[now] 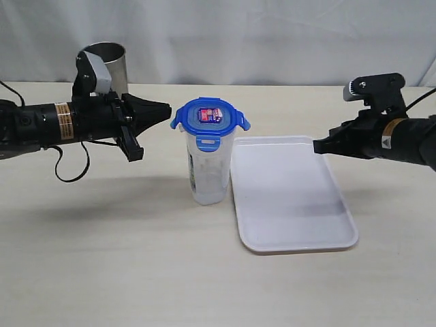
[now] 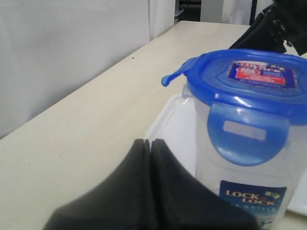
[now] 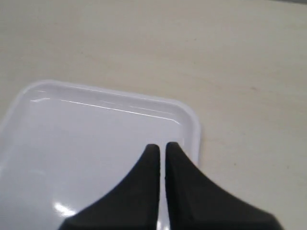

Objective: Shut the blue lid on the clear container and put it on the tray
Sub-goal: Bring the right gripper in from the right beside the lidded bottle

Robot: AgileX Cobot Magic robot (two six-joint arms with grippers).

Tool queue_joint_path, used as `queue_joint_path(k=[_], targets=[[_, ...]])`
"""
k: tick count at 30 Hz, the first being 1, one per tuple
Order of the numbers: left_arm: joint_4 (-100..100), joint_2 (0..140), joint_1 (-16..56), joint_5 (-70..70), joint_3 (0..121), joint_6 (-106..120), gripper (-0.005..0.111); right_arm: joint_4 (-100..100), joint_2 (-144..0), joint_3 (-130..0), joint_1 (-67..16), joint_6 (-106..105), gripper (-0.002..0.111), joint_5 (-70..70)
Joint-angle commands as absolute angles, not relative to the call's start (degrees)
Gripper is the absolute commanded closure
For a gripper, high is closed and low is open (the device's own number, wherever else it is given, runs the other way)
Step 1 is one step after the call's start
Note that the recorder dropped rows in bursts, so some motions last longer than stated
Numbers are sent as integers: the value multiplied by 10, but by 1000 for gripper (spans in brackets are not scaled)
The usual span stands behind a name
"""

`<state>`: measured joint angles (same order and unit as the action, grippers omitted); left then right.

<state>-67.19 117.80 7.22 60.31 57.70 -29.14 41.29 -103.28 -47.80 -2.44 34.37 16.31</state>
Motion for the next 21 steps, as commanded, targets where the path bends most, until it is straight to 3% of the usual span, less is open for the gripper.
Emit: queue_joint_path(k=[1,5,9,15,21], targets=[[-664,1178,71,589,580,-292,107,856,-1068,-552,43,741,104,428],[-661,1178,71,588,580,-288,107,889,-1065,-585,82,770,104,543],[-652,1178,73,589,580,-285,107,924,-1065,-575,57,682,104,628],[-632,1178,75,590,581,-267,107,980,-1065,-574,-13,666,104,605],[-587,1178,75,590,581,-250,107,999,-1065,-576,-26,677,104,603]])
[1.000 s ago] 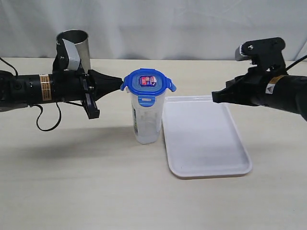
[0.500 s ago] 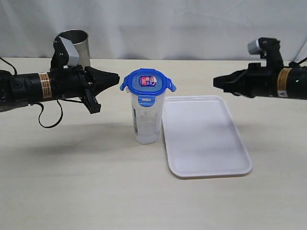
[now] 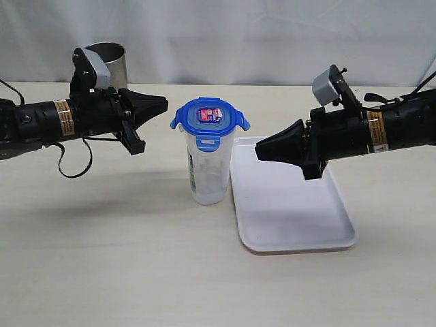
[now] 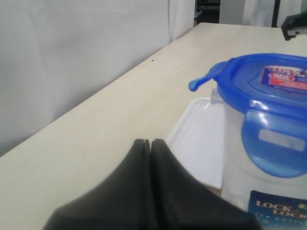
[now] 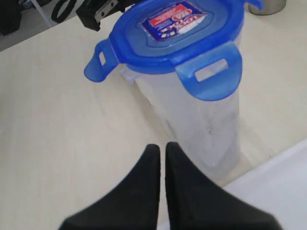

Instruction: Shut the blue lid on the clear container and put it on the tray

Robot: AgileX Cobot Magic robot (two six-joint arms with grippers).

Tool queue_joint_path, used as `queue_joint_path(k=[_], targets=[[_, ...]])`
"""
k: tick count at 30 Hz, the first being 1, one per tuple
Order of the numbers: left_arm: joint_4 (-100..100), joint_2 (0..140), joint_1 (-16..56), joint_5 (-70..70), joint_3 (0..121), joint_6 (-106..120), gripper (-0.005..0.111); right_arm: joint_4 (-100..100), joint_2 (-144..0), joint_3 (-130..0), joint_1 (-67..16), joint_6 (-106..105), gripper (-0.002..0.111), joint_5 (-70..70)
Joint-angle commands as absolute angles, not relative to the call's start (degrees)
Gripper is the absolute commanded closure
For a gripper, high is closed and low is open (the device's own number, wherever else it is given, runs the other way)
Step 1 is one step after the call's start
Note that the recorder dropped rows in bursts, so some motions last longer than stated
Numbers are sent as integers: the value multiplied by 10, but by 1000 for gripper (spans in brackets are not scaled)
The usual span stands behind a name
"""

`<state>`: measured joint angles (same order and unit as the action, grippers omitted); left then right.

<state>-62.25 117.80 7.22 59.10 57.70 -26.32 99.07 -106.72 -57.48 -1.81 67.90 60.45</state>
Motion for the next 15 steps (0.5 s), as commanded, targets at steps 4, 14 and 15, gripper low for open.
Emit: queue_joint_path(k=[4,14,15], targets=[[-579,1178,77,590,581,-242,107,993,-1065,-588,-46,670,104,606],[-540,1178,97,588,581,-201,107,922,-1071,-593,-61,654,104,541],[-535,1178,99,588,581,-194,107,917,-1073,-593,-61,651,104,541]])
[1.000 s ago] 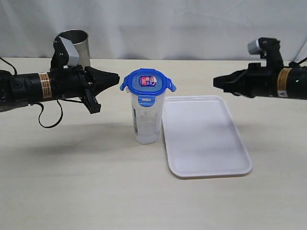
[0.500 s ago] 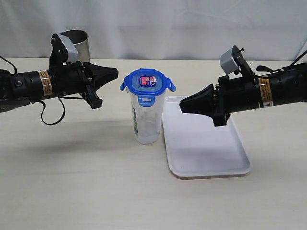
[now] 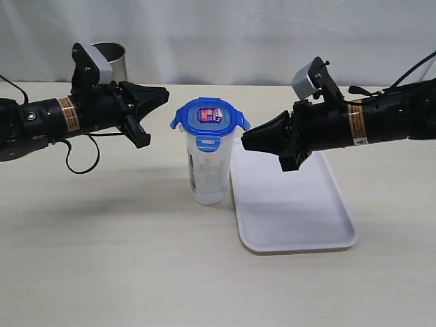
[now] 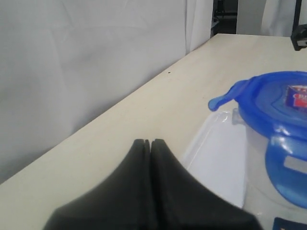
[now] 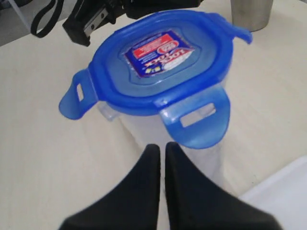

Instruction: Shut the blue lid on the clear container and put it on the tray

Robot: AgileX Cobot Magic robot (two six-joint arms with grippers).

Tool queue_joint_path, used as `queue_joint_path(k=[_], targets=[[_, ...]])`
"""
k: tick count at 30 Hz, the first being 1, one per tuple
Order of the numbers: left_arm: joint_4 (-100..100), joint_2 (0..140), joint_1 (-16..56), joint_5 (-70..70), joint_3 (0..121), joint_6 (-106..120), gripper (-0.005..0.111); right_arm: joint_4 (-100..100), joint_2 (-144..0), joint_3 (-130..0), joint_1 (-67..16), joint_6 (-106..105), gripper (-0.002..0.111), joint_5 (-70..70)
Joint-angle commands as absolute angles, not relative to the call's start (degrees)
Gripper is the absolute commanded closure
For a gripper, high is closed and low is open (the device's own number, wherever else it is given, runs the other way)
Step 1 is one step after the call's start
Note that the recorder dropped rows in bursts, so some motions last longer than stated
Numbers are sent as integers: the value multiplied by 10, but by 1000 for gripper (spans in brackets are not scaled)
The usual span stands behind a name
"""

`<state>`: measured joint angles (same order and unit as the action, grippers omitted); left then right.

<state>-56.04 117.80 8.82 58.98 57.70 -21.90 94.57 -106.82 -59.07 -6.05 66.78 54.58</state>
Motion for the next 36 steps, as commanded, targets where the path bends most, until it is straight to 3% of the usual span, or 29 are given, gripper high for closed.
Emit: queue_joint_path(k=[1,36], targets=[[-530,1178,101,587,581,-191,107,914,-1074,-593,-61,651,104,541],[-544,1178,102,563,581,-198,107,930,-1079,-593,-60,660,104,504]])
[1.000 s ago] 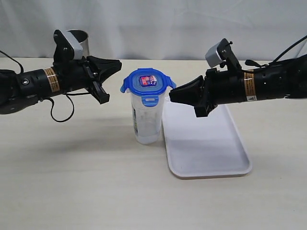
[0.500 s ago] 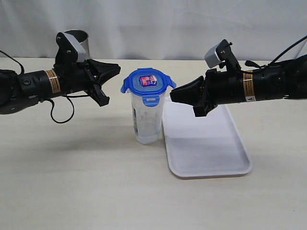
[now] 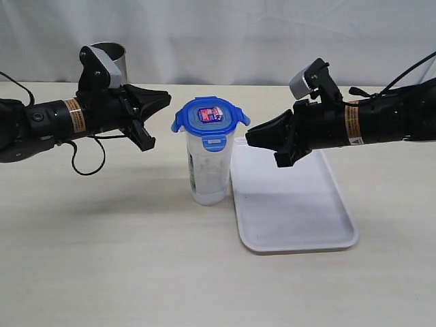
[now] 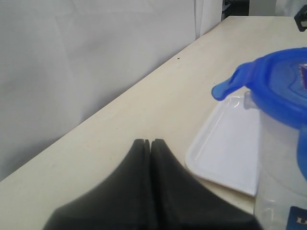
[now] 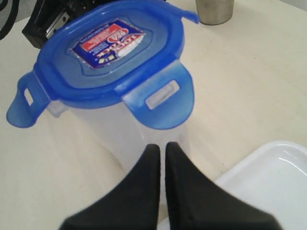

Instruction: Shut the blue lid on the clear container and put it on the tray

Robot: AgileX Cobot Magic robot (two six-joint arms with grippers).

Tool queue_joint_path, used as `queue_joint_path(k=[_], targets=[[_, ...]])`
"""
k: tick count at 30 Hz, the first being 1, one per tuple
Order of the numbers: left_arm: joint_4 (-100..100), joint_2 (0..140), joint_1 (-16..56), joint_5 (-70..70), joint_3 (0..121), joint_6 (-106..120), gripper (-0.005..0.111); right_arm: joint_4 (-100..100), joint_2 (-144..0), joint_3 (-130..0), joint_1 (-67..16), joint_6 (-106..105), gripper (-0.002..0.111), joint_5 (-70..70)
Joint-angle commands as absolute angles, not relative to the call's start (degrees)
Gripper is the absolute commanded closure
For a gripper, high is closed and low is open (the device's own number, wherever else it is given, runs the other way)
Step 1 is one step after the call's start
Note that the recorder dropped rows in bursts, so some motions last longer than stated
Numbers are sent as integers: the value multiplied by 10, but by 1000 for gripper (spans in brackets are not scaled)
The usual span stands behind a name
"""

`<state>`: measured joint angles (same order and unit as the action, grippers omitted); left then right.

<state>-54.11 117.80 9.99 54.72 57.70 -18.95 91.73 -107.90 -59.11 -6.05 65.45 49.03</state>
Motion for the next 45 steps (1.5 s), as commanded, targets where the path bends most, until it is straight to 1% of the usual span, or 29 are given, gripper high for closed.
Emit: queue_joint_path(k=[1,5,10,16,26,29,36,41,45], targets=[[-544,1178,102,564,581,-199,107,945,-1079,-593,-60,660,104,515],[-549,1178,105,564,581,-211,107,999,-1079,-593,-60,668,104,538],[-550,1178,113,558,581,-211,107,999,-1074,-593,-60,671,104,559],[-563,1178,113,558,581,-211,107,999,-1049,-593,-60,694,104,553],[-584,1178,113,548,580,-227,107,999,-1048,-592,-60,709,104,548],[-578,1178,103,542,580,-239,107,999,-1048,-592,-60,713,104,539],[-612,1151,55,615,537,-267,107,999,-1049,-592,-60,714,104,539],[-725,1138,54,676,534,-306,107,999,-1049,-592,-60,714,104,539],[-730,1138,54,689,534,-314,107,999,-1049,-592,-60,714,104,539]])
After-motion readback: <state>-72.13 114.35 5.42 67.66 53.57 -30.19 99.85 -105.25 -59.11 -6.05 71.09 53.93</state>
